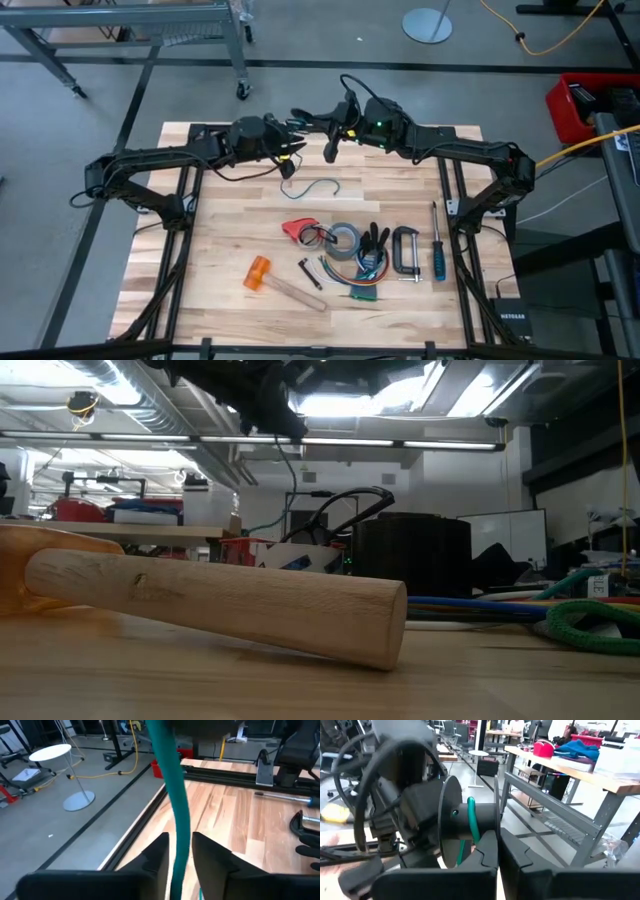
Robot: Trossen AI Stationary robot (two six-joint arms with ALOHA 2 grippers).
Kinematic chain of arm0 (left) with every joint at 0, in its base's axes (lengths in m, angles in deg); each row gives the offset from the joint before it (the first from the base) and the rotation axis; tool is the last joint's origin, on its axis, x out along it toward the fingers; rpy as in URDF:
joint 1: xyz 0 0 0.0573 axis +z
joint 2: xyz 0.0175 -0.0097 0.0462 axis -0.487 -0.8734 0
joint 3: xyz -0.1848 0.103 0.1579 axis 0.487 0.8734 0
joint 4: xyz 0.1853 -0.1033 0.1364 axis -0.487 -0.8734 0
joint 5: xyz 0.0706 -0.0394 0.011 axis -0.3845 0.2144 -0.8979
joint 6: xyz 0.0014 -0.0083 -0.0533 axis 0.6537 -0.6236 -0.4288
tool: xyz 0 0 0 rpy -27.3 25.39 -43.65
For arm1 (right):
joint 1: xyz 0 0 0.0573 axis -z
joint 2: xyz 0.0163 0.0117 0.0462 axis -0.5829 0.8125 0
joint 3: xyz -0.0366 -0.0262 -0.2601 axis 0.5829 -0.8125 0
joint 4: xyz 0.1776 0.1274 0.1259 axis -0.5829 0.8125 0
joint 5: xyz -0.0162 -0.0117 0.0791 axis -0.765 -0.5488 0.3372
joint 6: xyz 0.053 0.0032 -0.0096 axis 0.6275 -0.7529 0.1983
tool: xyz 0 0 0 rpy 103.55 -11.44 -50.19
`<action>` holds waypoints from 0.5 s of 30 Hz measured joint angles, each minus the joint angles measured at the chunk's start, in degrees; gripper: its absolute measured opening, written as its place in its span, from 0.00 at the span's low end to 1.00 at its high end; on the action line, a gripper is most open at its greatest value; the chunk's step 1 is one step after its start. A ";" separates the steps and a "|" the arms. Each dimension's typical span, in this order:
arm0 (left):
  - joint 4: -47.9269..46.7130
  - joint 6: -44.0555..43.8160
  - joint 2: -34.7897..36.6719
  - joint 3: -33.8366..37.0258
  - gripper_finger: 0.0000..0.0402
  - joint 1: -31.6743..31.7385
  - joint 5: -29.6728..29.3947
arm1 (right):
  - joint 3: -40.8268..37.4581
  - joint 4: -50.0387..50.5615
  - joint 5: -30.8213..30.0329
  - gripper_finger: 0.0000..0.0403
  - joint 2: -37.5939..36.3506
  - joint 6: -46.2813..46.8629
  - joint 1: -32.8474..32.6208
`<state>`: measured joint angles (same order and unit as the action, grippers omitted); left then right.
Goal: Coil cords
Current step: Coil the green cable wire on the black spool
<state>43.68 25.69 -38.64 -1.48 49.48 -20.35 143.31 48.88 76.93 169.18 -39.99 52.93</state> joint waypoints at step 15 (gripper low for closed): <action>-0.86 -0.21 -0.02 -0.05 0.29 0.22 -0.02 | -0.07 2.11 -7.13 0.00 -2.80 -3.15 0.04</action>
<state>42.81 25.48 -38.66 -1.53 49.70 -20.37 143.23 50.99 69.80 166.38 -43.15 52.98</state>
